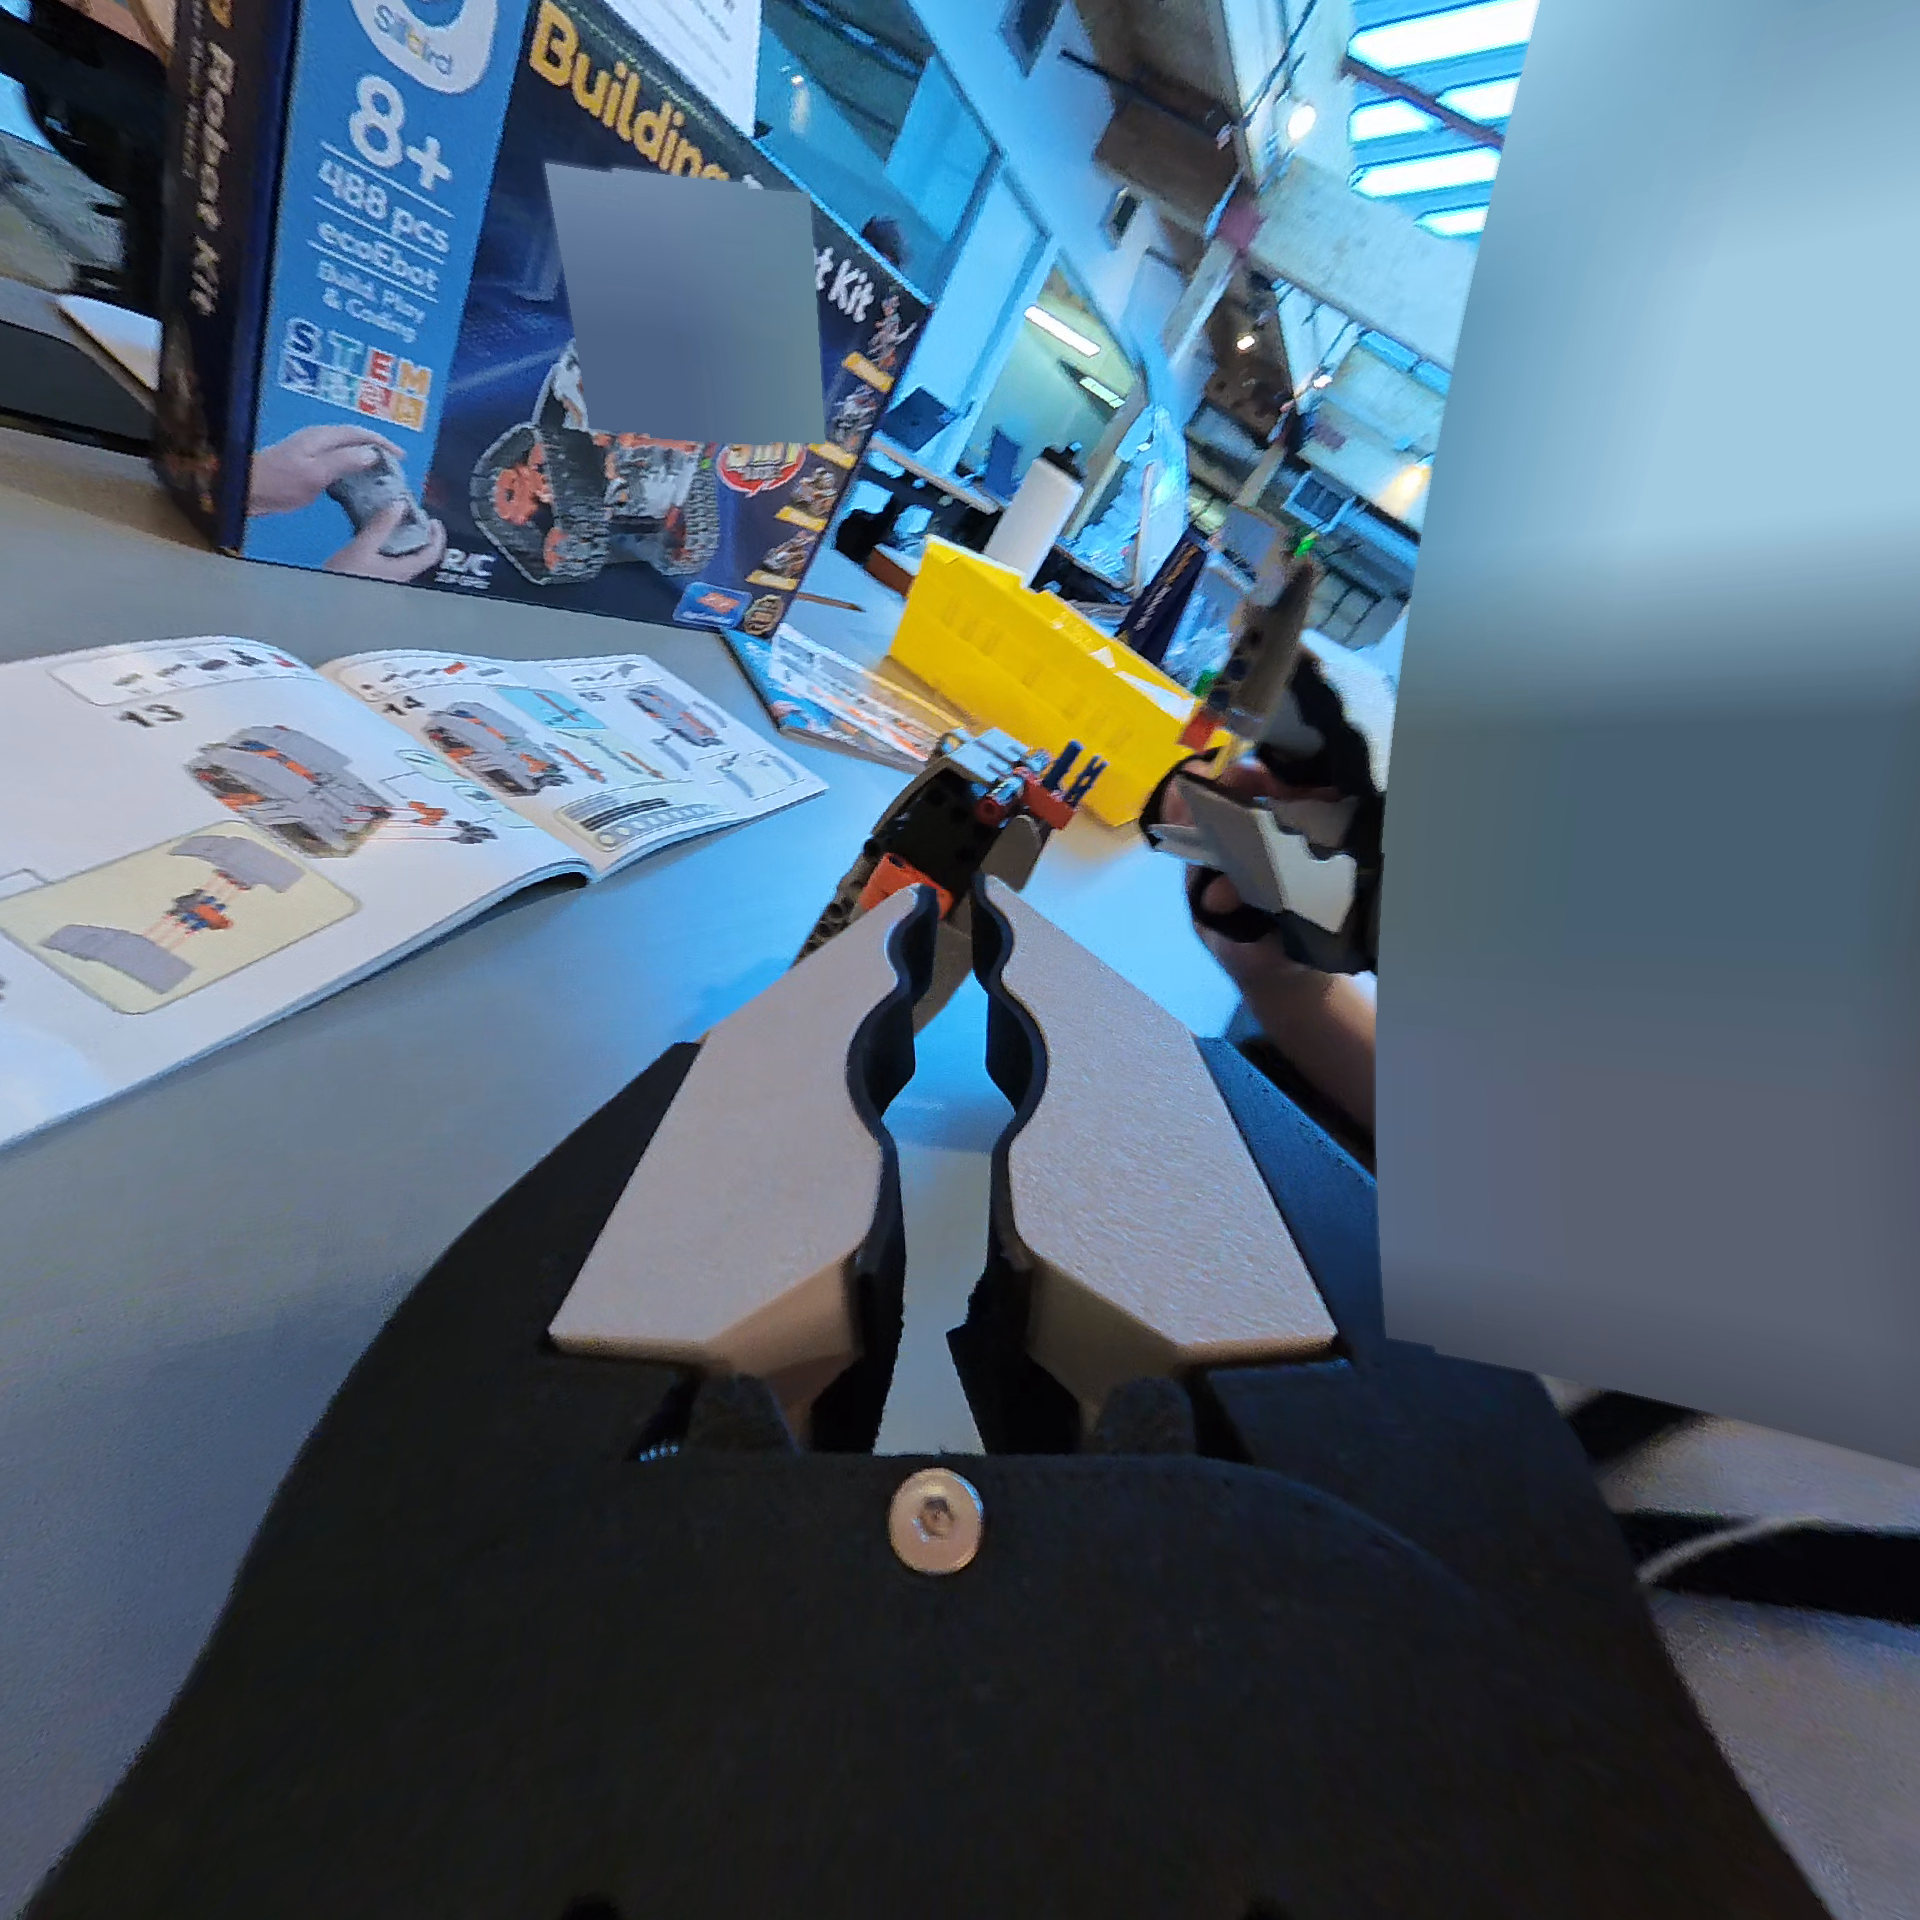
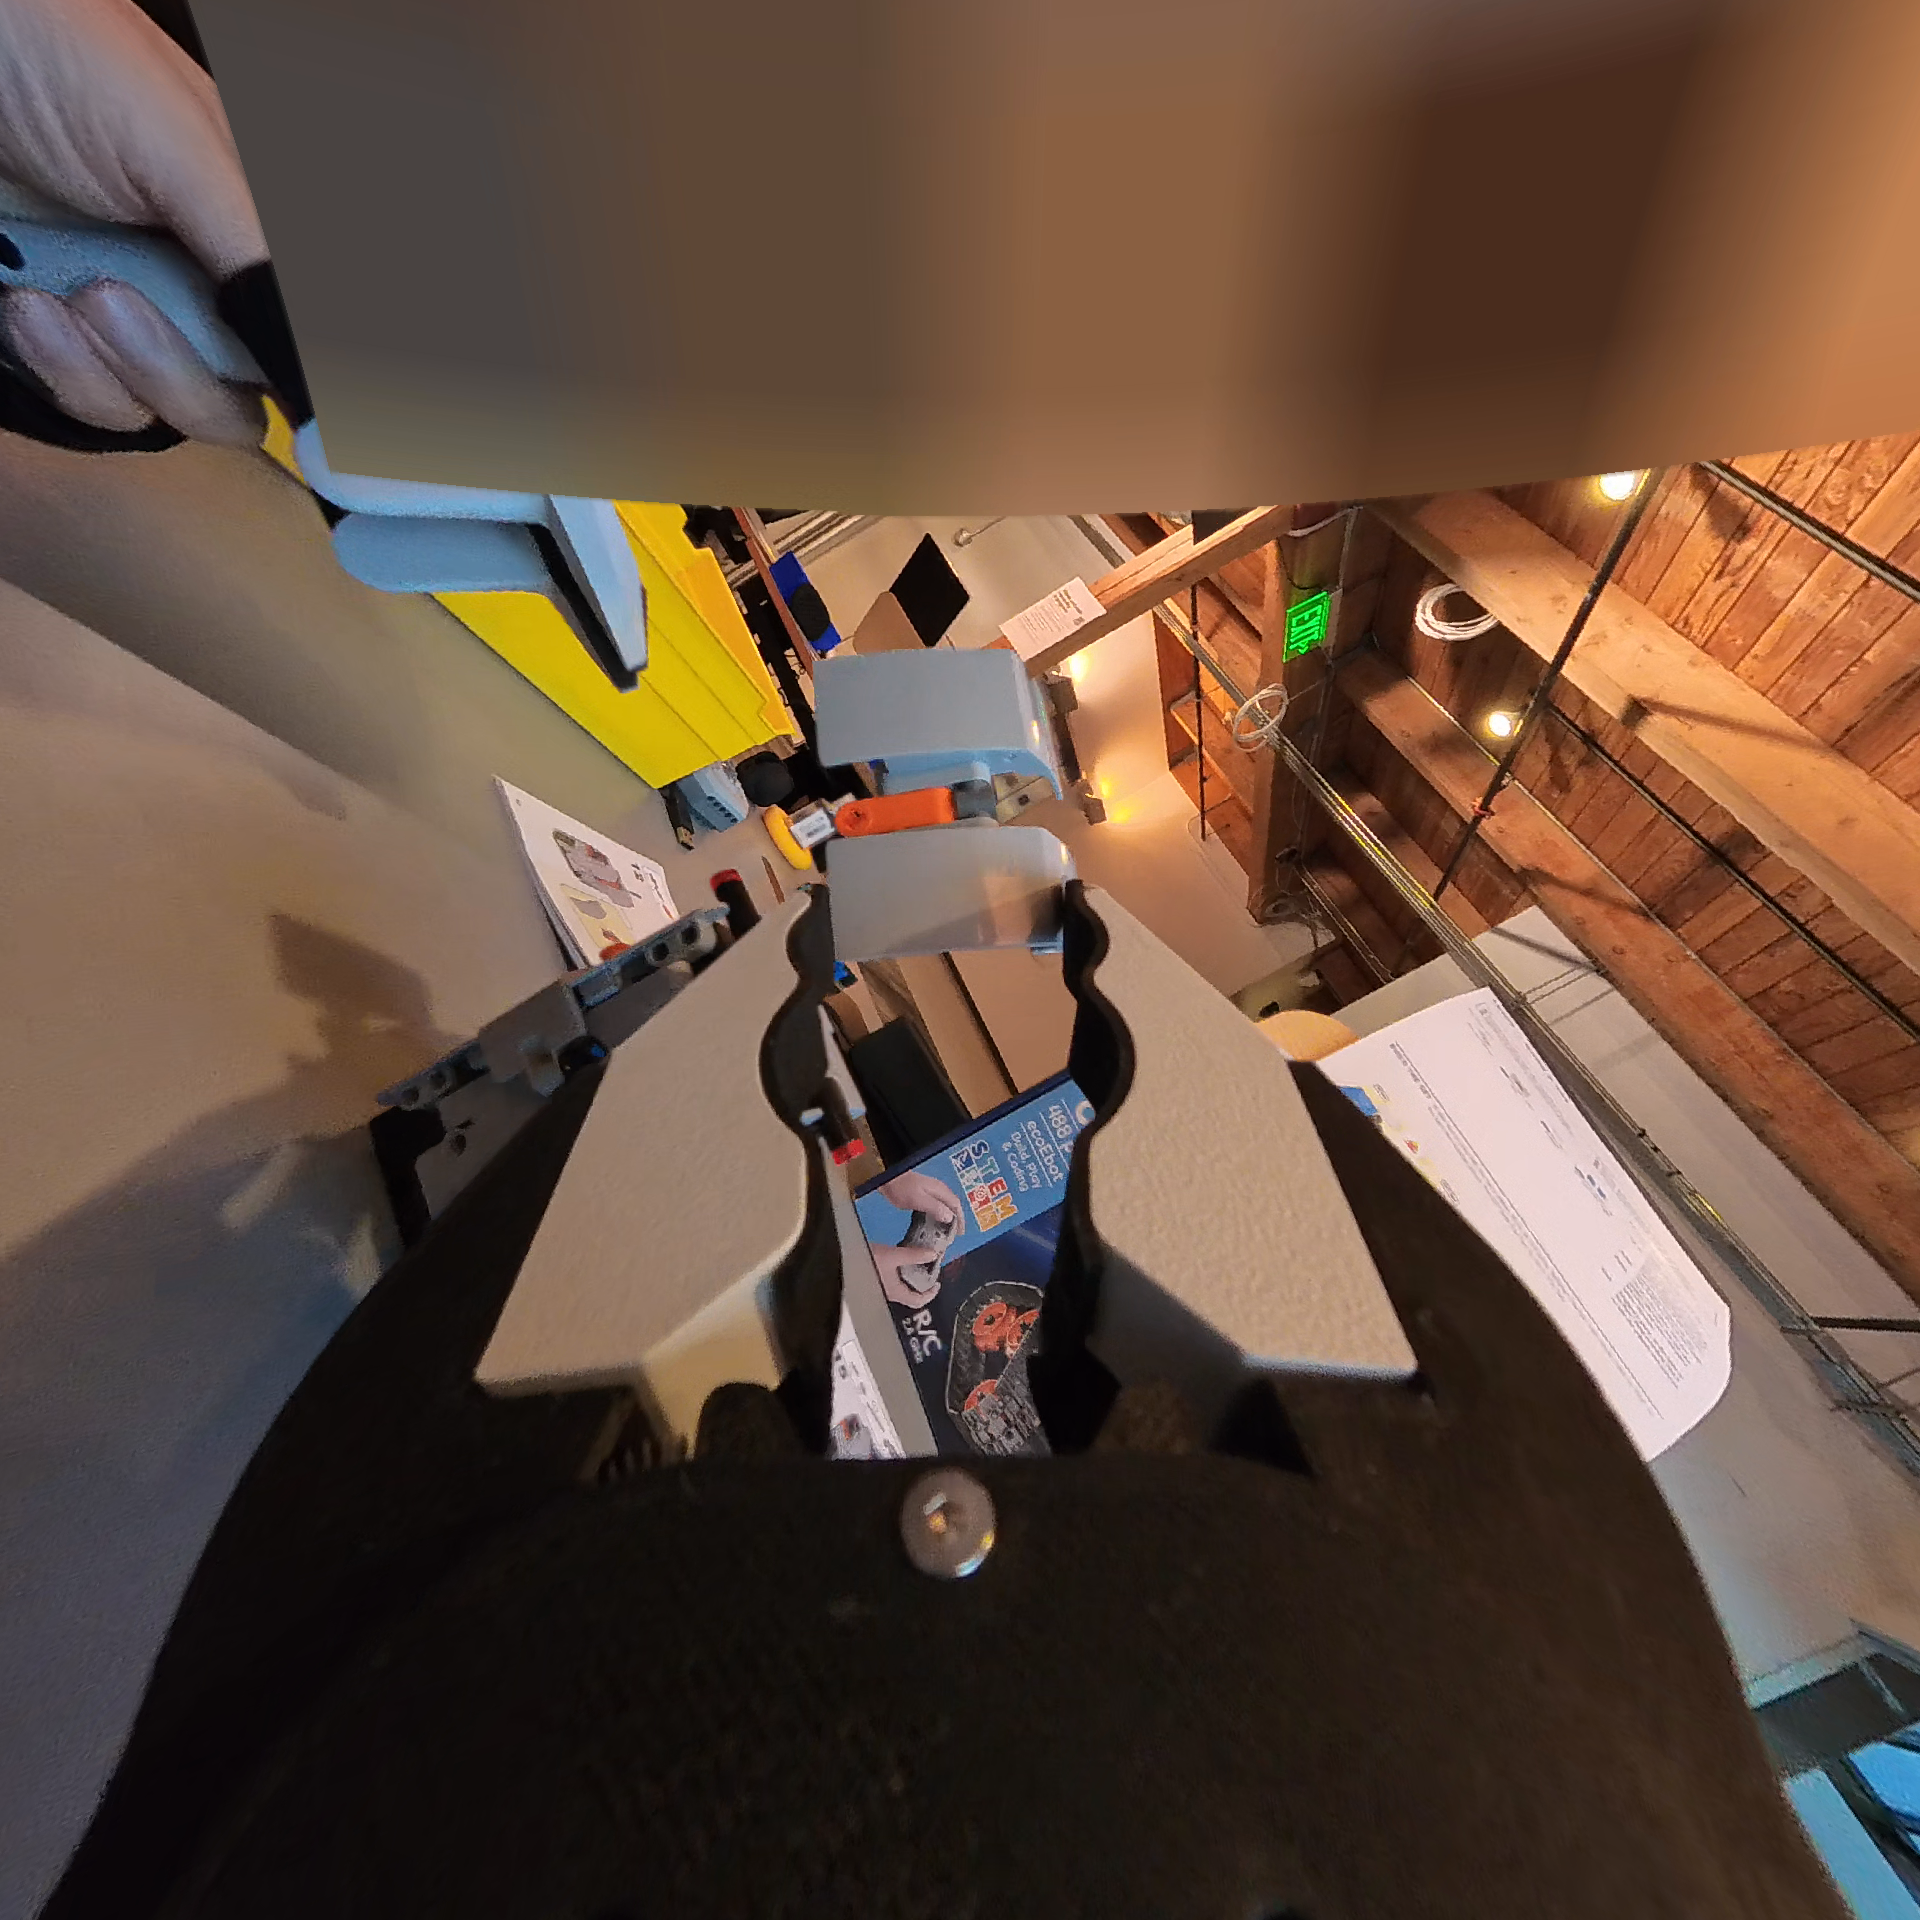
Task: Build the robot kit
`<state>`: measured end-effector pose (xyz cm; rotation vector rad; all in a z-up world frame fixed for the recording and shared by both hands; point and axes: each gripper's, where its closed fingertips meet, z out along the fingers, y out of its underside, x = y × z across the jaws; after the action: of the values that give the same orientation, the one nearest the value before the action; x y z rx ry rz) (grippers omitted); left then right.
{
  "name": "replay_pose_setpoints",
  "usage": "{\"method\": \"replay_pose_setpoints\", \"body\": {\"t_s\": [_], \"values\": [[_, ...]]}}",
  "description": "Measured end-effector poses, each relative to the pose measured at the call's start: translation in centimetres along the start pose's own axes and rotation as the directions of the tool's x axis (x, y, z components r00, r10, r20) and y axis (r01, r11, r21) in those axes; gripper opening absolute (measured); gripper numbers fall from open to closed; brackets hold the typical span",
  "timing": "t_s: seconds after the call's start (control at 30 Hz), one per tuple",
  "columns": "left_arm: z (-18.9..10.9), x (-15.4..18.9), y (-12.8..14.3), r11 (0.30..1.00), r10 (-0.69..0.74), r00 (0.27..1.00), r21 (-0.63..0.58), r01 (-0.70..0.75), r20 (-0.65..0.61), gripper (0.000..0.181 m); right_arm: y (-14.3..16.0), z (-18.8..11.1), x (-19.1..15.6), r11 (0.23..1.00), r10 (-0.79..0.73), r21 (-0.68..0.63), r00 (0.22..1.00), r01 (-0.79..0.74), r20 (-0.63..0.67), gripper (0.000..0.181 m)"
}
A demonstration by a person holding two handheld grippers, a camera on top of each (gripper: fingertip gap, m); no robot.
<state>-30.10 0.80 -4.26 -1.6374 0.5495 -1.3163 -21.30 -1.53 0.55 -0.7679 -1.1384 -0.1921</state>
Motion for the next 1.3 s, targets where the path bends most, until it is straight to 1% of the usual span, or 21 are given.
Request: {"method": "replay_pose_setpoints", "body": {"t_s": [0.17,0.23,0.3,0.33,0.4,0.47,0.5,0.6,0.67,0.7,0.77,0.8,0.83,0.87,0.93,0.97,1.0,1.03,1.07,1.13,1.3], "values": [[0.3,-1.4,0.7,0.993,0.095,0.988,-0.079,-0.086,0.125,0.003,-0.9,-0.6,0.1,1.000,-0.014,0.020,1.000,0.014,-0.003,0.043],[0.7,-2.6,2.0,0.968,0.172,0.962,-0.217,-0.125,0.212,0.003,-1.5,-1.1,0.2,0.999,-0.024,0.030,1.000,0.024,-0.014,0.042],[0.4,-4.4,2.6,0.903,0.331,0.886,-0.380,-0.198,0.326,0.000,-2.0,-1.5,0.6,0.998,-0.032,0.045,0.999,0.033,-0.035,0.042],[-0.1,-5.6,2.7,0.847,0.435,0.814,-0.481,-0.225,0.385,0.000,-2.2,-1.8,0.8,0.998,-0.031,0.048,0.999,0.033,-0.040,0.042],[-2.1,-8.2,1.9,0.664,0.680,0.590,-0.706,-0.245,0.435,0.000,-2.5,-2.2,1.2,0.998,-0.034,0.054,0.998,0.037,-0.055,0.043],[-4.0,-9.5,0.4,0.472,0.848,0.375,-0.856,-0.211,0.375,0.000,-2.5,-2.6,1.5,0.998,-0.038,0.050,0.997,0.041,-0.069,0.042],[-4.5,-9.7,-0.2,0.399,0.891,0.307,-0.898,-0.183,0.334,0.000,-2.4,-2.8,1.7,0.998,-0.040,0.045,0.996,0.043,-0.076,0.042],[-5.5,-9.5,-1.5,0.245,0.958,0.186,-0.961,-0.126,0.220,0.000,-1.9,-3.1,2.0,0.999,-0.028,0.032,0.996,0.031,-0.082,0.042],[-6.0,-9.0,-2.1,0.188,0.976,0.134,-0.977,-0.105,0.173,0.000,-1.6,-3.2,1.9,0.999,-0.021,0.023,0.997,0.023,-0.074,0.043],[-6.2,-8.7,-2.1,0.179,0.977,0.133,-0.979,-0.096,0.165,0.000,-1.5,-3.2,1.8,1.000,-0.024,0.018,0.997,0.025,-0.068,0.043],[-6.3,-8.2,-1.8,0.205,0.968,0.169,-0.973,-0.103,0.185,0.000,-1.3,-3.1,1.3,0.999,-0.036,0.004,0.998,0.036,-0.052,0.042],[-6.1,-7.9,-1.5,0.244,0.953,0.212,-0.962,-0.124,0.215,0.000,-1.2,-3.1,1.0,0.999,-0.043,-0.006,0.998,0.043,-0.044,0.042],[-5.9,-7.5,-1.0,0.312,0.922,0.285,-0.938,-0.150,0.261,0.000,-1.1,-3.2,0.7,0.999,-0.051,-0.015,0.998,0.050,-0.038,0.042],[-5.4,-6.8,-0.5,0.414,0.866,0.382,-0.892,-0.184,0.323,0.000,-1.0,-3.3,0.4,0.998,-0.056,-0.024,0.998,0.055,-0.029,0.042],[-3.8,-4.3,-0.1,0.677,0.657,0.621,-0.697,-0.237,0.427,0.000,-0.8,-3.6,-0.4,0.997,-0.069,-0.042,0.998,0.068,-0.009,0.042],[-3.0,-2.4,-0.2,0.793,0.521,0.743,-0.560,-0.239,0.420,0.003,-0.7,-3.8,-0.9,0.996,-0.080,-0.051,0.997,0.080,0.005,0.042],[-2.3,-0.4,-0.5,0.881,0.389,0.844,-0.416,-0.225,0.370,0.013,-0.4,-4.0,-1.2,0.993,-0.093,-0.065,0.996,0.094,0.015,0.043],[-1.8,1.7,-0.8,0.936,0.288,0.917,-0.284,-0.208,0.275,0.020,-0.2,-4.2,-1.6,0.991,-0.105,-0.080,0.994,0.107,0.027,0.043],[-1.4,3.6,-1.1,0.964,0.228,0.958,-0.178,-0.197,0.173,0.021,0.0,-4.4,-2.1,0.989,-0.115,-0.086,0.992,0.119,0.045,0.043],[-1.1,5.8,-1.2,0.978,0.199,0.979,-0.066,-0.196,0.047,0.021,0.3,-4.4,-2.9,0.987,-0.122,-0.091,0.990,0.129,0.073,0.043],[1.1,8.7,1.4,0.960,0.231,0.965,-0.133,-0.247,-0.127,0.021,0.3,-3.6,-4.8,0.982,-0.164,-0.076,0.976,0.176,0.140,0.043]]}}
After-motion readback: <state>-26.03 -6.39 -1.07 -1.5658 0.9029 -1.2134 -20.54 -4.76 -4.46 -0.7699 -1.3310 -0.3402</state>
